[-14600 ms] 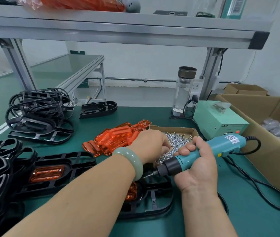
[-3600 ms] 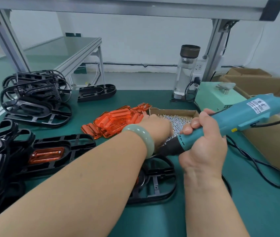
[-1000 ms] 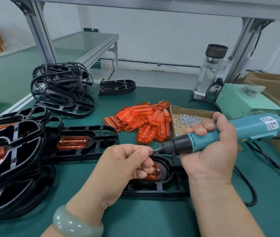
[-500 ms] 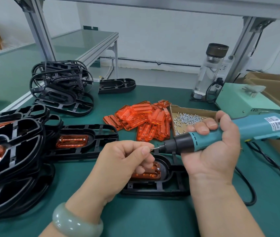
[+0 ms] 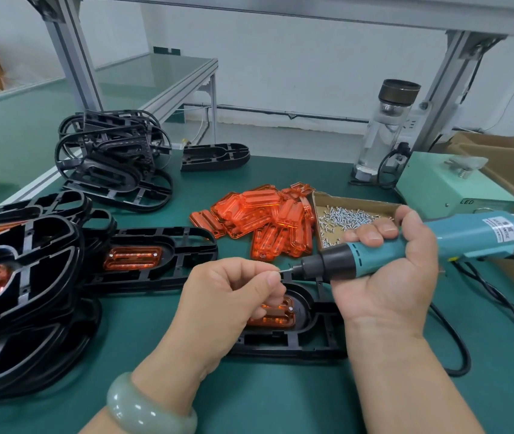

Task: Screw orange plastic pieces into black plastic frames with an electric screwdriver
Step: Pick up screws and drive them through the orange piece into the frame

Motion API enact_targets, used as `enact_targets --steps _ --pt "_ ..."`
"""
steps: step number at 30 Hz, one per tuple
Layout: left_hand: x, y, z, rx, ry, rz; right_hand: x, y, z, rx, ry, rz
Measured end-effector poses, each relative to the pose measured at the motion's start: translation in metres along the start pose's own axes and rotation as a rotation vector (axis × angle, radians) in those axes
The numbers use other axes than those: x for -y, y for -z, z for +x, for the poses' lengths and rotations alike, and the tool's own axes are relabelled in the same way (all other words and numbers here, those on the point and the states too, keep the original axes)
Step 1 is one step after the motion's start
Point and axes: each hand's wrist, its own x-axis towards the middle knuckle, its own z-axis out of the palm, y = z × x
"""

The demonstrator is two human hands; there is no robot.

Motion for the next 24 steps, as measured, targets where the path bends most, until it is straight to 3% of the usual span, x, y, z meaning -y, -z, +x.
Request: enact_targets --steps 10,12,14,17,20,24 --pt "-0.003 0.003 0.001 0.006 -0.035 0.077 0.001 0.000 0.000 -0.028 0.011 0.001" --pt "-0.006 0.013 0.003 -0.005 -0.061 0.190 0.004 0.001 0.002 -0.024 0.019 -0.011" --pt "-0.006 0.028 0.006 -0.066 -0.086 0.465 0.006 0.002 0.006 -0.019 0.025 -0.034" --pt "-0.003 0.045 0.008 -0.019 0.029 0.819 0.007 0.004 0.008 -0.021 0.034 -0.085" --pt "0.004 0.046 0.008 0.073 0.121 0.857 0.004 0.005 0.008 -0.025 0.044 -0.140" --pt "0.011 0.040 0.010 0.125 0.117 0.886 -0.001 0.004 0.006 -0.025 0.029 -0.188"
